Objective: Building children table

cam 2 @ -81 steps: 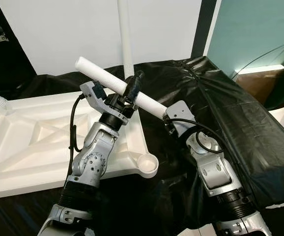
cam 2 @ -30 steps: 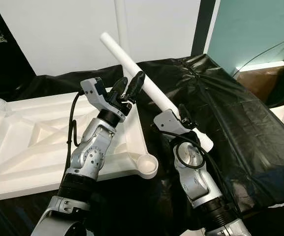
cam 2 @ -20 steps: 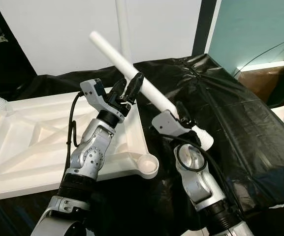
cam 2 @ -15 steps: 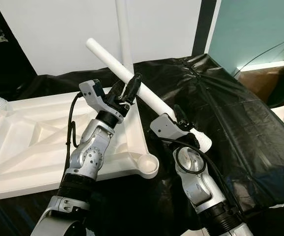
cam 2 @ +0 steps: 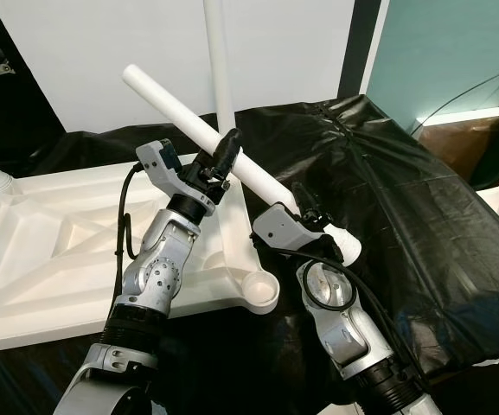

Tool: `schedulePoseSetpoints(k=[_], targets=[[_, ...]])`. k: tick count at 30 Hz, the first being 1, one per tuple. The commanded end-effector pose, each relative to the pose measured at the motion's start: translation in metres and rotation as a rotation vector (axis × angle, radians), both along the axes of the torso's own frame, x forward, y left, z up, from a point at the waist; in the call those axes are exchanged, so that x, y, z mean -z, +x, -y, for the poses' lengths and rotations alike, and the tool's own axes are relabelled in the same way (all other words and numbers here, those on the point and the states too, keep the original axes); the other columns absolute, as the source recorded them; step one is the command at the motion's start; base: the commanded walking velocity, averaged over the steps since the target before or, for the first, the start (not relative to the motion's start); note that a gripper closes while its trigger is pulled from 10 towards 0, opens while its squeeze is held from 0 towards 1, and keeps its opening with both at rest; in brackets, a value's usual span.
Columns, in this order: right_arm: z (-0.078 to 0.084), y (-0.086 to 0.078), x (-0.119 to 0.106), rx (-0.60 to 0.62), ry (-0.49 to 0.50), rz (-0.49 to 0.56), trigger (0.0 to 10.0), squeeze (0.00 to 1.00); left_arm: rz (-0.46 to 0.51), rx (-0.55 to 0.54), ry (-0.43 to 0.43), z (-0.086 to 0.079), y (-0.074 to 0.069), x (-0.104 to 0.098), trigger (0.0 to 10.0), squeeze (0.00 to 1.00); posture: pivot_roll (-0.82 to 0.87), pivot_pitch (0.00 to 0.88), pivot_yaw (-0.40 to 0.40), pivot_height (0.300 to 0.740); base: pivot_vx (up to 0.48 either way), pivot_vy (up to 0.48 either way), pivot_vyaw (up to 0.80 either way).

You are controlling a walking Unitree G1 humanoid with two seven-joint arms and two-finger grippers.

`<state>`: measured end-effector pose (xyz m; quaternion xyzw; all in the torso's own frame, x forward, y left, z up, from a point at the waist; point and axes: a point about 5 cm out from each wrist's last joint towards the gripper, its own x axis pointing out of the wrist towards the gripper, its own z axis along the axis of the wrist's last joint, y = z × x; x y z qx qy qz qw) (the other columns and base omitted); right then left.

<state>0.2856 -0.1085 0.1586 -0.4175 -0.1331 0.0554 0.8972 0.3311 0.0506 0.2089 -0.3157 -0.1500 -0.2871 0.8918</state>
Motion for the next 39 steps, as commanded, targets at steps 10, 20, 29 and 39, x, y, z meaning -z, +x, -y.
schedulePoseSetpoints(k=[10, 20, 29, 39], targets=[[-0.004, 0.000, -0.008, -0.016, 0.062, 0.009, 10.0, 0.66, 0.081, 0.034, -0.012, 0.004, -0.003, -0.010, 0.0, 0.00, -0.12, 0.000, 0.062, 0.740, 0.000, 0.000, 0.00], [-0.006, 0.006, -0.030, -0.069, 0.411, -0.229, 10.0, 0.00, 0.079, 0.037, -0.016, 0.006, -0.004, -0.007, 0.0, 0.00, -0.13, 0.004, 0.054, 0.740, 0.000, 0.000, 0.00], [0.011, 0.014, -0.020, -0.079, 0.478, -0.443, 10.0, 0.00, 0.083, 0.042, -0.019, 0.009, -0.006, -0.007, 0.0, 0.00, -0.13, 0.004, 0.048, 0.740, 0.000, 0.000, 0.00], [0.019, 0.029, -0.013, -0.105, 0.438, -0.527, 4.8, 0.00, 0.091, 0.044, -0.015, 0.008, -0.007, -0.008, 0.0, 0.00, -0.10, 0.000, 0.047, 0.740, 0.000, 0.000, 0.00]])
